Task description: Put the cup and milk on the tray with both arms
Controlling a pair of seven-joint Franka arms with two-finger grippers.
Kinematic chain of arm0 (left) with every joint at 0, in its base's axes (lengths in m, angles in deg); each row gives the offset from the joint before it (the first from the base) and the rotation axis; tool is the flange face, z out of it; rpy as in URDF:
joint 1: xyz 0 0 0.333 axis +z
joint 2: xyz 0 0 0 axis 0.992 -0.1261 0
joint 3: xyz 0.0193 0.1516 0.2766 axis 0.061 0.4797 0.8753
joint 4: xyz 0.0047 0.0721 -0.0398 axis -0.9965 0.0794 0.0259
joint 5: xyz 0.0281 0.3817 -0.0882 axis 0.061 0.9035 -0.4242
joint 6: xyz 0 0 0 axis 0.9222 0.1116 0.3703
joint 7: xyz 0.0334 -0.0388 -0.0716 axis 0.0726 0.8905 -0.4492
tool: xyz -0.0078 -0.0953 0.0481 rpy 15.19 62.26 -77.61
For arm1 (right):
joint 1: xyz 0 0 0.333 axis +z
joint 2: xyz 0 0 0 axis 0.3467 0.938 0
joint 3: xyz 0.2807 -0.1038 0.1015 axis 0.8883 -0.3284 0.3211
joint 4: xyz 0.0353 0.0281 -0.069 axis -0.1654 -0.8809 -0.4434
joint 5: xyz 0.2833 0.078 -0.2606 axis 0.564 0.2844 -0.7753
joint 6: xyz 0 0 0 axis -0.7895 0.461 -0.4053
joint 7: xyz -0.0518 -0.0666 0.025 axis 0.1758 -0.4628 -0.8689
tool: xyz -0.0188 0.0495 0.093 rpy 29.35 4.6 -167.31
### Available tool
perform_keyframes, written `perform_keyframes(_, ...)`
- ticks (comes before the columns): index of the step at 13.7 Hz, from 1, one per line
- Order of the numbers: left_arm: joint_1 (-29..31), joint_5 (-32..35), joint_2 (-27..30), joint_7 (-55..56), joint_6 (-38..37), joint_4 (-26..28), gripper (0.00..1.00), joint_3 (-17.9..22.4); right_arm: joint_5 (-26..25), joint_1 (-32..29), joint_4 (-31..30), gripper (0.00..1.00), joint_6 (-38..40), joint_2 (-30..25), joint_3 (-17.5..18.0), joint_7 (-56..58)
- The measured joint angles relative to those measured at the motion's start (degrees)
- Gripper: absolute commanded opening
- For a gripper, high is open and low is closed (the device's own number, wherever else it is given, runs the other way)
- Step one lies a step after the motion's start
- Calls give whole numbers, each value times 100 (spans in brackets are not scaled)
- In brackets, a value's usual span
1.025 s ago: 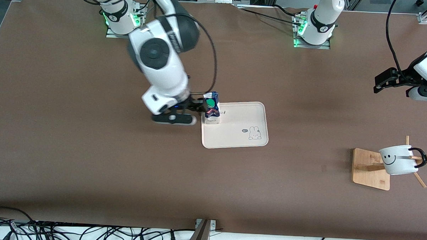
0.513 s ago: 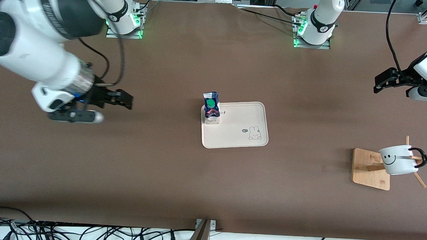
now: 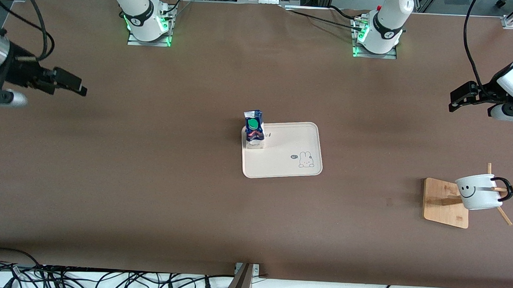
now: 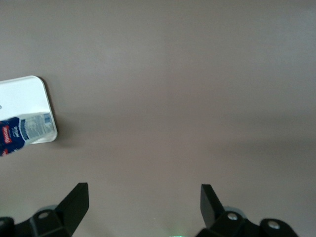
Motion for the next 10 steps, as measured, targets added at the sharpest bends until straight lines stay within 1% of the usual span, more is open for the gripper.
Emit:
perform_keyframes(2, 0, 0, 0, 0, 0, 0, 100, 0, -208, -54, -636, 100, -338, -469, 181, 0)
perform_keyframes(4, 0, 0, -1, 0, 0, 0, 100, 0, -302, -55, -1010, 100, -696, -573, 217, 103)
perform_keyframes(7, 0, 0, -1, 0, 0, 0, 100, 0, -507, -87, -1089, 100, -859, -497, 217, 270)
perform_keyframes(10, 0, 0, -1, 0, 0, 0, 100, 0, -628, -104, -984, 100, -858, -505, 217, 402)
